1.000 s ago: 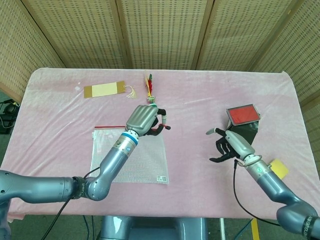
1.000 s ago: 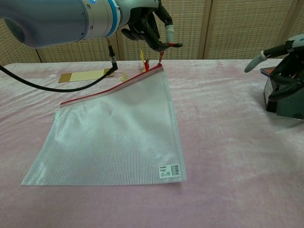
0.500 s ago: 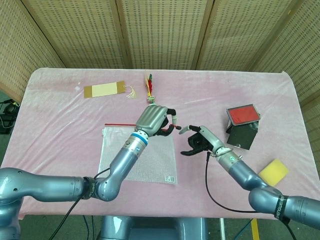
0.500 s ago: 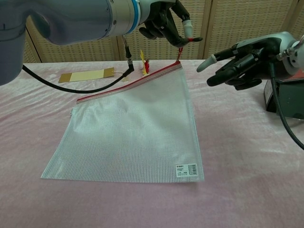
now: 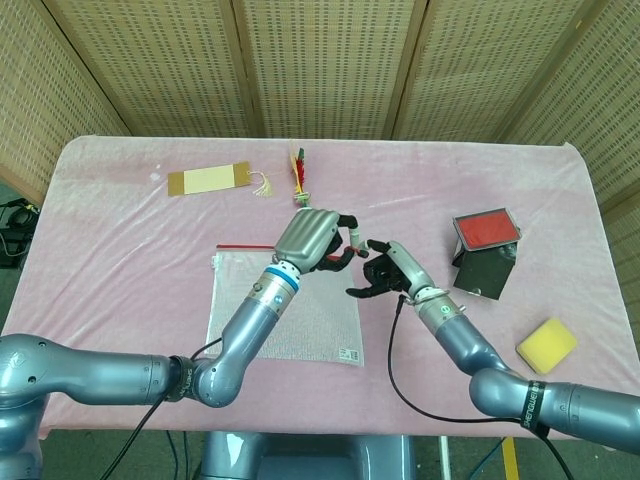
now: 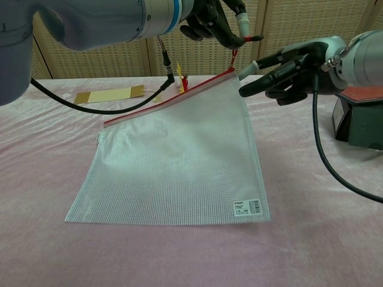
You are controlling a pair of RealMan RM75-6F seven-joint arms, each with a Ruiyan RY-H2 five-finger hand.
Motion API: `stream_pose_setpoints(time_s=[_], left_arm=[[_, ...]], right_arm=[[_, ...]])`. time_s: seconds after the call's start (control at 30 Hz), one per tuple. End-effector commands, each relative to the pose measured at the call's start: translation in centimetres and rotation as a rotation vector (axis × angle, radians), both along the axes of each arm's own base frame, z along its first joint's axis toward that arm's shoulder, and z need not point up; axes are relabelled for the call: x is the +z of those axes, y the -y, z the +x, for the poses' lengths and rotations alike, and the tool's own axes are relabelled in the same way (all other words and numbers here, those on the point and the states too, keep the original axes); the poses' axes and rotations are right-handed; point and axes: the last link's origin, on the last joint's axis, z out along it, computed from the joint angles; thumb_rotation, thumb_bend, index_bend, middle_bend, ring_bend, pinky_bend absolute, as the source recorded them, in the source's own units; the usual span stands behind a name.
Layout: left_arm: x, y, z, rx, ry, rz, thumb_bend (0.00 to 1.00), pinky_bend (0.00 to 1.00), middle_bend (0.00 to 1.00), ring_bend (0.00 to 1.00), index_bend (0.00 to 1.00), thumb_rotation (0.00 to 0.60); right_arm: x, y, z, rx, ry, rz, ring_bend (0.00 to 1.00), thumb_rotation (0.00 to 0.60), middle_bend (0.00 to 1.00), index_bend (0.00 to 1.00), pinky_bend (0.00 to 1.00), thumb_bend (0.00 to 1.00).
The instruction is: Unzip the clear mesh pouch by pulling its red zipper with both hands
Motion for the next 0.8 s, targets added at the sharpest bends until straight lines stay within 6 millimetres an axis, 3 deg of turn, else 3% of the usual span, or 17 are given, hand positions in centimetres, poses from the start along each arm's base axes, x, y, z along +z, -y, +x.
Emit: stream_pose_setpoints(time_s=[0.03, 0.33, 0.8], left_arm=[[0.0, 0.1, 0.0, 0.0, 0.002, -0.003, 0.58, 1.0, 1.0, 0.94, 0.87, 0.6], [0.2, 0.2, 0.0, 0.012, 0.024, -0.018, 0.58, 1.0, 1.0, 0.94, 0.87, 0.6], [0.4, 0.2, -0.6, 0.025, 0.042, -0.038, 0.58, 1.0, 1.0, 0.94, 0.87, 0.6]], right_arm=[[-0.7, 0.1, 0.4, -0.014, 0.012, 0.005, 0.84, 0.6, 0.9, 0.43, 1.0, 0.19], [-1.3, 0.3, 0.8, -0.03, 0.029, -0.001, 0.84, 0.6, 0.91, 0.52, 1.0, 0.37], [-1.8, 0.1, 0.8, -0.039, 0.072, -0.005, 0.87, 0.6, 0.95, 0.75, 1.0, 0.76]])
